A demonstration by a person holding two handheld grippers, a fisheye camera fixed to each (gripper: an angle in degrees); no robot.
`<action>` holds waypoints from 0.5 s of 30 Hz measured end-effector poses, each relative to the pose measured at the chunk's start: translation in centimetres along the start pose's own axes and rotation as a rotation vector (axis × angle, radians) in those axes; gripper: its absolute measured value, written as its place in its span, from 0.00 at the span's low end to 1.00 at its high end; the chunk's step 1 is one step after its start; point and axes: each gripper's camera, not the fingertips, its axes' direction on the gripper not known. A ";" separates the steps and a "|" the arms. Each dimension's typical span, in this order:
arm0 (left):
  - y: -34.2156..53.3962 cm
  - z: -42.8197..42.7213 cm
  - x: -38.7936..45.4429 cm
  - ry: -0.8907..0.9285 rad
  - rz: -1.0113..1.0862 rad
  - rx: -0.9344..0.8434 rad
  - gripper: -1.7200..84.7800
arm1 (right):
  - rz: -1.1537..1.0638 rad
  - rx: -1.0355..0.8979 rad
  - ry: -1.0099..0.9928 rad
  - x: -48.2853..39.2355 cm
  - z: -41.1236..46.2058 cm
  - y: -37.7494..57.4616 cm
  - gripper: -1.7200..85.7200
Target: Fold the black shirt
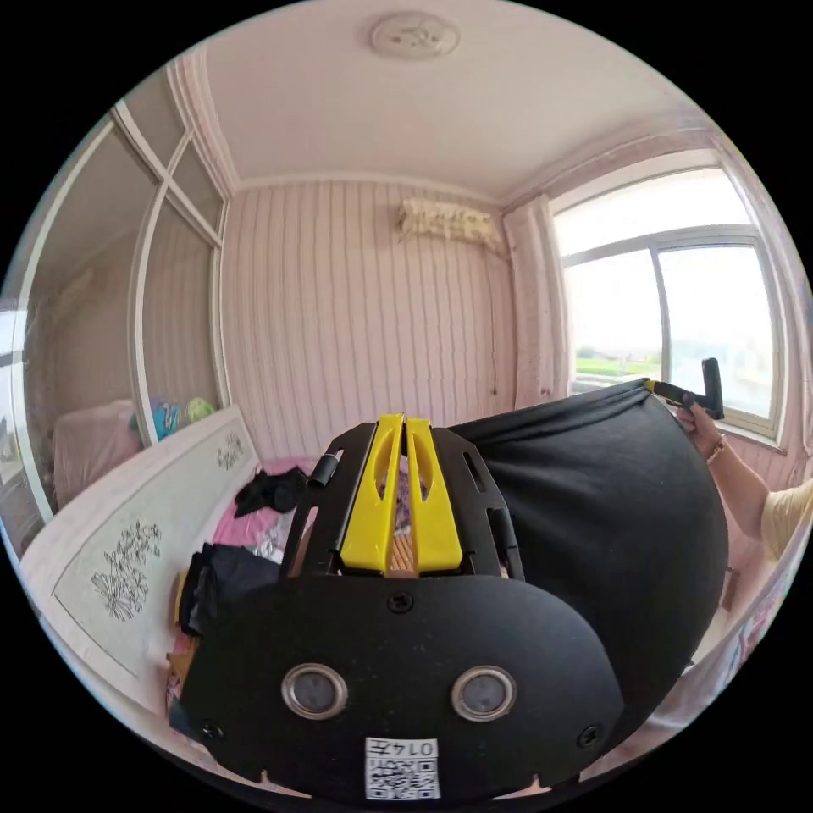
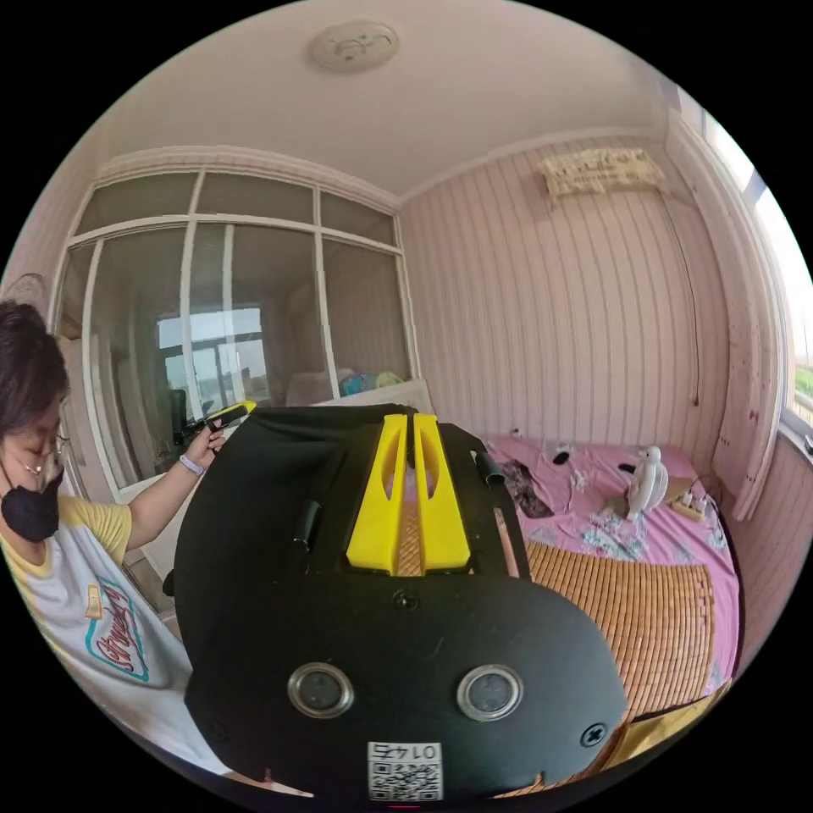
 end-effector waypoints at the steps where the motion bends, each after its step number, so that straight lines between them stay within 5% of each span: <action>1: 0.5 1.9 -0.2 -0.007 -0.020 -0.028 0.01 | 0.058 -0.038 -0.015 2.2 2.8 0.6 0.03; 4: 0.2 7.5 -1.5 0.017 -0.131 -0.041 0.01 | 0.123 -0.022 -0.017 5.5 5.9 -2.1 0.03; 10: -8.2 6.1 -1.2 0.003 -0.011 0.242 0.01 | -0.065 0.269 -0.013 4.7 2.0 -11.1 0.03; 15: -2.6 10.8 -1.5 0.025 0.090 0.132 0.01 | -0.103 0.198 -0.017 6.9 4.1 -5.6 0.03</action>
